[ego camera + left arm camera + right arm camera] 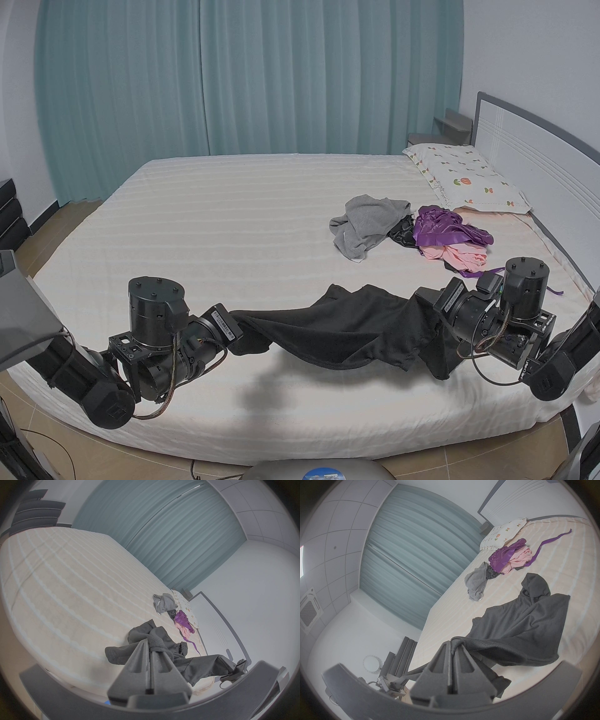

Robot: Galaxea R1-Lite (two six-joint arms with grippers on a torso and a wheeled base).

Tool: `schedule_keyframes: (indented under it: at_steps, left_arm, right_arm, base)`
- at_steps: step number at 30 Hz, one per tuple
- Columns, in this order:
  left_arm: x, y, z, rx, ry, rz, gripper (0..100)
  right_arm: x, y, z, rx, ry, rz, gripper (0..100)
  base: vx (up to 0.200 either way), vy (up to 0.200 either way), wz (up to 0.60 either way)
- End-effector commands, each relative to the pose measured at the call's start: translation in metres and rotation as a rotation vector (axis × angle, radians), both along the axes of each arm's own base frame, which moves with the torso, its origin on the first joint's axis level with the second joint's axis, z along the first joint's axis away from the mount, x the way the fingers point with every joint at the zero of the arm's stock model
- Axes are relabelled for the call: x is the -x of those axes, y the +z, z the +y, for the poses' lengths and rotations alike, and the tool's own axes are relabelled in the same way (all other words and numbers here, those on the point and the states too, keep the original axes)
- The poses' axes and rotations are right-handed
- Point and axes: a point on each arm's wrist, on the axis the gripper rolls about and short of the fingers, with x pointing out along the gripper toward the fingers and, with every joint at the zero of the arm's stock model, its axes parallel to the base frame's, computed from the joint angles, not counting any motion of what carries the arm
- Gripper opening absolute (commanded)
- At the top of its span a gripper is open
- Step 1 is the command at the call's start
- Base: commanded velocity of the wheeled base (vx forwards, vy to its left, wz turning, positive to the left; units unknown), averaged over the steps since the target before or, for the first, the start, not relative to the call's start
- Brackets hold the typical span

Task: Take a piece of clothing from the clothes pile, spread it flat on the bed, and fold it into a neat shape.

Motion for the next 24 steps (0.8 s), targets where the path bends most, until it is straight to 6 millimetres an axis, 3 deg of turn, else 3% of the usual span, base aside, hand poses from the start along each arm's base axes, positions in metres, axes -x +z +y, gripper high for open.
schedule_keyframes:
  at_steps: [1, 24]
  left_arm:
    - [-0.0004, -0.0005, 0.0001, -0.001, 0.001, 0.001, 0]
    - [0.0024, -0.0010, 0.0007, -0.004, -0.002, 0.006, 0]
  right_arm:
    - [-0.0027, -0.0014, -0.0029, 0.001, -0.012, 0.005, 0]
    - [-0.0018, 0.0002, -0.0019, -0.010, -0.005, -0.021, 0]
  base:
    - [0.000, 0.200, 0.00]
    - [0.000, 0.200, 0.00]
